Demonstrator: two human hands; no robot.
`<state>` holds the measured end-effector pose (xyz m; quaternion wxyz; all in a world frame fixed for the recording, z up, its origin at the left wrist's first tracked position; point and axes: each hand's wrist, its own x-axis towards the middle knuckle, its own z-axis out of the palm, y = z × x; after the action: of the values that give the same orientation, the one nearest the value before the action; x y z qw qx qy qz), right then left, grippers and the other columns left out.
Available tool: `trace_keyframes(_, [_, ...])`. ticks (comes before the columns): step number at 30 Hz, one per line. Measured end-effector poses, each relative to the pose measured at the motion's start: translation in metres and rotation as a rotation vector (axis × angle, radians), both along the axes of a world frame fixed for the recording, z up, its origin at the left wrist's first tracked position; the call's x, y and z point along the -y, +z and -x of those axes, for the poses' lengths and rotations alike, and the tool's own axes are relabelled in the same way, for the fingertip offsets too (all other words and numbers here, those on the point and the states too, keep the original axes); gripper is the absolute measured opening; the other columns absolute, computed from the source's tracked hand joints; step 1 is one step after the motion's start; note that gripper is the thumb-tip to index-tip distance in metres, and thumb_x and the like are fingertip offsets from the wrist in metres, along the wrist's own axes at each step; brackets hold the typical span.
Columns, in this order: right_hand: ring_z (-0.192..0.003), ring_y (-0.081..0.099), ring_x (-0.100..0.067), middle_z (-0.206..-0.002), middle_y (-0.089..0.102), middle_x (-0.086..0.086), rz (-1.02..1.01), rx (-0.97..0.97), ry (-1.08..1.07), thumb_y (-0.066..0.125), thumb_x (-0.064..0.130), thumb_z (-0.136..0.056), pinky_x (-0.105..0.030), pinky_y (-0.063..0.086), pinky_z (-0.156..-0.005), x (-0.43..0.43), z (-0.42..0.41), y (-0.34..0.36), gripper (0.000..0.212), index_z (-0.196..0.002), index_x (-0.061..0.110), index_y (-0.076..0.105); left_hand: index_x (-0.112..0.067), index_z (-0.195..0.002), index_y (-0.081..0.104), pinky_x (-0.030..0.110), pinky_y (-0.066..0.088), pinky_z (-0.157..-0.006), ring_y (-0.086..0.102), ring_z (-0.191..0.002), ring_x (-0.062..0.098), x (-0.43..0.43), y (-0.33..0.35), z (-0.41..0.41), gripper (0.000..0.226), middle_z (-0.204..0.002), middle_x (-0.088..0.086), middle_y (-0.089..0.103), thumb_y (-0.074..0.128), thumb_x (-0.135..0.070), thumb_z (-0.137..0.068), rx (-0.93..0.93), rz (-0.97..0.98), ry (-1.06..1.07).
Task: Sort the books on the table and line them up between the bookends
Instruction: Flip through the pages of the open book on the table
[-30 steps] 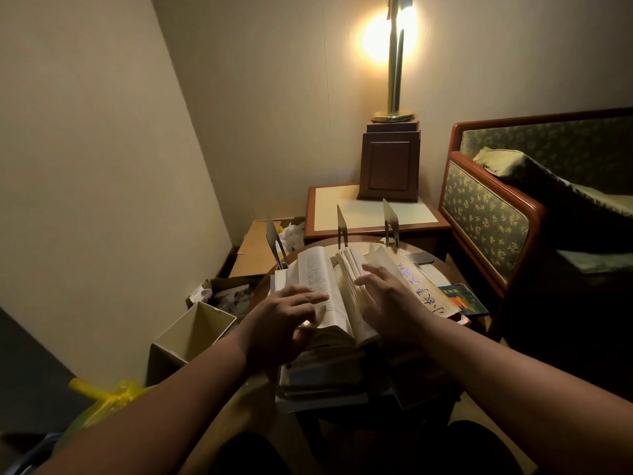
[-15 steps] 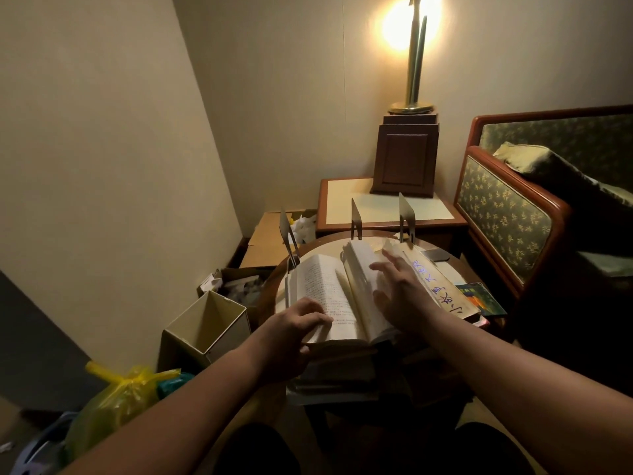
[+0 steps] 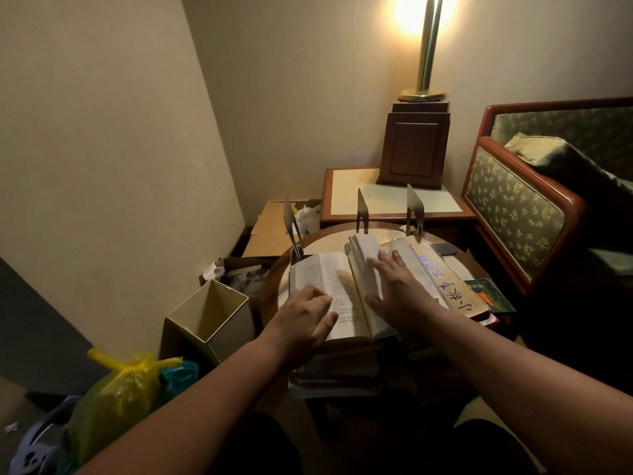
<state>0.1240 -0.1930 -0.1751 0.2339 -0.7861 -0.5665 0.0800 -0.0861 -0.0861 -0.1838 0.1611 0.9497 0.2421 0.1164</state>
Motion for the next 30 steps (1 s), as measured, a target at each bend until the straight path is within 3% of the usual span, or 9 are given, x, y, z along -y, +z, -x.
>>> trace_keyframes(3, [-0.15,-0.007,-0.031,-0.164,-0.002,-0.01,0.174,0.135,0.04,0.054,0.04,-0.096,-0.046,0.007,-0.119,-0.005,0.001,0.001,0.065,-0.152,0.032,0.023,-0.02,-0.128,0.055,0.029,0.046,-0.098,0.043,-0.118,0.012,0.0,0.001,-0.011,0.035,-0.128,-0.004,0.044,0.048,-0.034,-0.096,-0.007,0.008,0.062])
trace_keyframes(6, [-0.149,-0.014,-0.028,-0.164,-0.013,-0.009,0.28,0.158,0.049,0.043,0.051,-0.098,-0.04,-0.003,-0.117,-0.007,0.0,-0.002,0.073,-0.156,0.032,0.003,-0.02,-0.113,0.05,0.03,0.047,-0.098,0.044,-0.12,0.017,0.005,0.003,-0.021,0.023,-0.126,-0.002,0.042,0.051,-0.022,-0.09,-0.019,0.057,0.127])
trace_keyframes(7, [-0.149,-0.017,-0.027,-0.163,-0.016,-0.008,0.301,0.157,0.048,0.041,0.055,-0.098,-0.038,-0.007,-0.116,-0.007,-0.001,-0.003,0.079,-0.156,0.03,-0.006,-0.019,-0.115,0.047,0.035,0.044,-0.105,0.04,-0.129,0.021,0.007,0.003,-0.024,0.025,-0.134,0.001,0.039,0.05,-0.021,-0.09,-0.039,0.091,0.14])
trace_keyframes(10, [-0.147,-0.021,-0.024,-0.161,-0.022,-0.008,0.355,0.189,0.051,0.04,0.059,-0.097,-0.036,-0.011,-0.116,-0.008,-0.001,-0.004,0.09,-0.153,0.022,-0.02,-0.02,-0.129,0.037,0.045,0.015,-0.122,0.01,-0.151,0.022,0.009,-0.004,-0.028,0.036,-0.162,0.004,0.015,0.046,-0.023,-0.095,-0.084,0.163,0.171])
trace_keyframes(14, [-0.146,-0.024,-0.027,-0.159,-0.026,-0.012,0.428,0.277,0.067,0.033,0.06,-0.098,-0.04,-0.008,-0.12,-0.009,0.001,-0.003,0.085,-0.153,0.019,-0.017,-0.023,-0.155,0.014,0.047,0.003,-0.124,-0.002,-0.152,0.015,0.001,-0.014,-0.03,0.063,-0.166,-0.002,-0.001,0.034,-0.034,-0.096,-0.101,0.164,0.143])
trace_keyframes(18, [-0.146,-0.025,-0.027,-0.158,-0.028,-0.013,0.438,0.285,0.068,0.031,0.06,-0.098,-0.038,-0.011,-0.116,-0.009,0.002,-0.002,0.084,-0.153,0.019,-0.017,-0.026,-0.157,-0.007,0.048,-0.01,-0.119,-0.019,-0.15,0.014,-0.014,-0.017,-0.038,0.065,-0.163,-0.008,-0.019,0.024,-0.041,-0.102,-0.202,0.171,0.117])
trace_keyframes(30, [-0.146,-0.025,-0.029,-0.158,-0.027,-0.016,0.442,0.306,0.063,0.027,0.06,-0.099,-0.041,-0.01,-0.119,-0.01,0.004,-0.001,0.082,-0.154,0.018,-0.016,-0.018,-0.157,-0.004,0.054,-0.004,-0.119,-0.013,-0.151,0.023,-0.08,0.005,-0.12,0.066,-0.165,0.001,-0.014,0.018,-0.048,-0.103,-0.353,0.198,0.253])
